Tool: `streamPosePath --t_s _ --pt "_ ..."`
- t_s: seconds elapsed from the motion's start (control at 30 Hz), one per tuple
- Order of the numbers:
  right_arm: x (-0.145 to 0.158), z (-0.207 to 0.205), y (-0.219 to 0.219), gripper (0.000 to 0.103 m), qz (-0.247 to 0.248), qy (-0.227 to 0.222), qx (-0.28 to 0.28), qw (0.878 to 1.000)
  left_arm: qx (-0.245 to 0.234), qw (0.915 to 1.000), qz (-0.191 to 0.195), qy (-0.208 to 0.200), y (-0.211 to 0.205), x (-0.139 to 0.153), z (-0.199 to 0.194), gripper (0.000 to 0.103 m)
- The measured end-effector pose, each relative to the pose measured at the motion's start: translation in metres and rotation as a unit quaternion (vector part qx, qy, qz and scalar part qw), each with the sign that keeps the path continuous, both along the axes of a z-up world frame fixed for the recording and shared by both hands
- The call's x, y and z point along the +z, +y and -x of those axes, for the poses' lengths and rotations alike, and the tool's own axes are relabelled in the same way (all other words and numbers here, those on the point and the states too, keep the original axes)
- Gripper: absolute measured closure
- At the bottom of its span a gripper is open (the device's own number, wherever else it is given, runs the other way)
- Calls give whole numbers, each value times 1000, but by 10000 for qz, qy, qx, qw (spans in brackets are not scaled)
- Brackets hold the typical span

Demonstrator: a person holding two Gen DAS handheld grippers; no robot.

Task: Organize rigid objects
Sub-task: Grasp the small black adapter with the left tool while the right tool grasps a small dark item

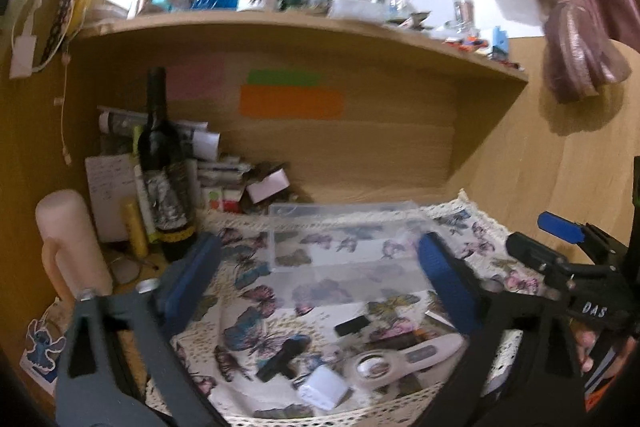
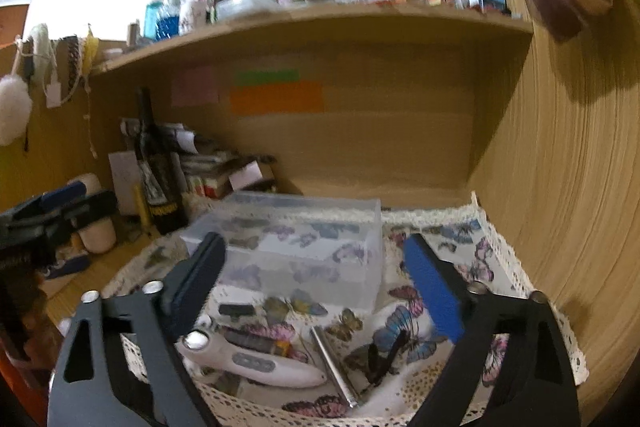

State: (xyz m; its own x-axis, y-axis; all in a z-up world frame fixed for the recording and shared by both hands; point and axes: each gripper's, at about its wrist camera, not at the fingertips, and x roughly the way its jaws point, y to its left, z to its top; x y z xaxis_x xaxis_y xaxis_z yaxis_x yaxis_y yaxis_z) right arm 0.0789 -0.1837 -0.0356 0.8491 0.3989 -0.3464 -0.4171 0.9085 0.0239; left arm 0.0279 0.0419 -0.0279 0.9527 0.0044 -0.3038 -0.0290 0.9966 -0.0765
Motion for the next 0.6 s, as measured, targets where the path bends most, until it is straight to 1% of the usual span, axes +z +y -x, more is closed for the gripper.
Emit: streamPosePath --t_s 0.03,0.07,0.13,0.2,0.33,0.4,0.43,0.47,0.5,0.53,0.6 --pt "-4 -3 -2 24 27 98 7 9999 31 9999 1 163 6 -3 -4 31" --pt "-6 -6 -4 25 48 173 3 9998 52 9997 24 254 10 -6 -7 34" --pt "-13 -10 -7 35 144 317 -18 9994 101 9989 104 445 21 -14 -12 34" --pt "-20 -12 -8 39 244 425 -26 9988 166 9977 131 643 29 -24 -16 34" --pt "-35 -18 -13 42 351 688 -56 9970 225 9944 24 1036 30 -51 -21 35" --pt "-42 -22 -14 45 369 866 -68 9955 211 9920 -5 1244 30 -64 -24 40" --pt "-47 -23 -15 49 373 958 -68 9947 194 9904 -5 1365 31 -71 -26 42" --pt "-52 -24 -16 51 386 1065 -59 9935 186 9883 5 1511 33 -79 -28 46" --pt "-58 -26 -16 56 412 1183 -42 9921 185 9869 17 1600 34 -83 -30 49" --pt "-64 -27 -17 61 434 1297 -16 9906 172 9848 31 1728 36 -88 -33 51" --pt "-73 -27 -16 67 469 1487 54 9877 147 9808 67 1941 42 -96 -37 57"
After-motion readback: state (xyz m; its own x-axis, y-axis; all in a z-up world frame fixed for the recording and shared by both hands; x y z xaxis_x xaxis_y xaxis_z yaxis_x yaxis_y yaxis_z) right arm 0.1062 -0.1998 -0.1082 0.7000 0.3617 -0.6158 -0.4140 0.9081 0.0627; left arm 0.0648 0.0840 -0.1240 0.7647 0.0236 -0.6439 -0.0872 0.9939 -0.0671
